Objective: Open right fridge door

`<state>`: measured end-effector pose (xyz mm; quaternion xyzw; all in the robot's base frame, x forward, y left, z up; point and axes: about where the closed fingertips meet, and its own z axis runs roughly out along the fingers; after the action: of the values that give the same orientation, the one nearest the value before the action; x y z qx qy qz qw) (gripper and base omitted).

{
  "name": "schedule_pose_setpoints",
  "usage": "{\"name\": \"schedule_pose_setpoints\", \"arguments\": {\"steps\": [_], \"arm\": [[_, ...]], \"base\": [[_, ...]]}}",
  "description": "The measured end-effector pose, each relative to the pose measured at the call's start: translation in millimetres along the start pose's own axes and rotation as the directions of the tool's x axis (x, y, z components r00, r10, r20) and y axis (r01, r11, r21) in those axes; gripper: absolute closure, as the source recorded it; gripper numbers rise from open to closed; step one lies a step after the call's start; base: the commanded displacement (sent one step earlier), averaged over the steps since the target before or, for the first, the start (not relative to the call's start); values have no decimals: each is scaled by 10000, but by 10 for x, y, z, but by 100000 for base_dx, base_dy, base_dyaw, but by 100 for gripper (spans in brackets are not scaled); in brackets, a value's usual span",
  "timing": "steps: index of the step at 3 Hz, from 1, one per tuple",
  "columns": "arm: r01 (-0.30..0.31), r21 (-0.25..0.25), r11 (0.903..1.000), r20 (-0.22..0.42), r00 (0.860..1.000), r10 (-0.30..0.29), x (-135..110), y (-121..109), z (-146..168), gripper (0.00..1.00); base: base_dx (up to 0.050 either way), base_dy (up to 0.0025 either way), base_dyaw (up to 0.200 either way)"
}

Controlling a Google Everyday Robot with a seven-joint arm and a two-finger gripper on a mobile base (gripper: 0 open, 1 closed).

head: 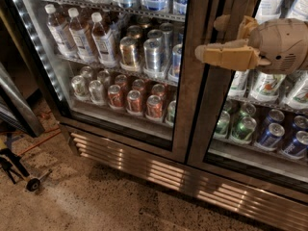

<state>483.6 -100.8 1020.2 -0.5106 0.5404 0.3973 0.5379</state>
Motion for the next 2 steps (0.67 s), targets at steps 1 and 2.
{"name": "schedule_pose_setpoints", "arguments": {"steps": [1,2], "arm": [[0,-1,10000,0,10000,0,0,0,0,89],[1,-2,10000,0,10000,-1,0,0,1,100]], "base": [[0,0,0],[0,0,0]]}}
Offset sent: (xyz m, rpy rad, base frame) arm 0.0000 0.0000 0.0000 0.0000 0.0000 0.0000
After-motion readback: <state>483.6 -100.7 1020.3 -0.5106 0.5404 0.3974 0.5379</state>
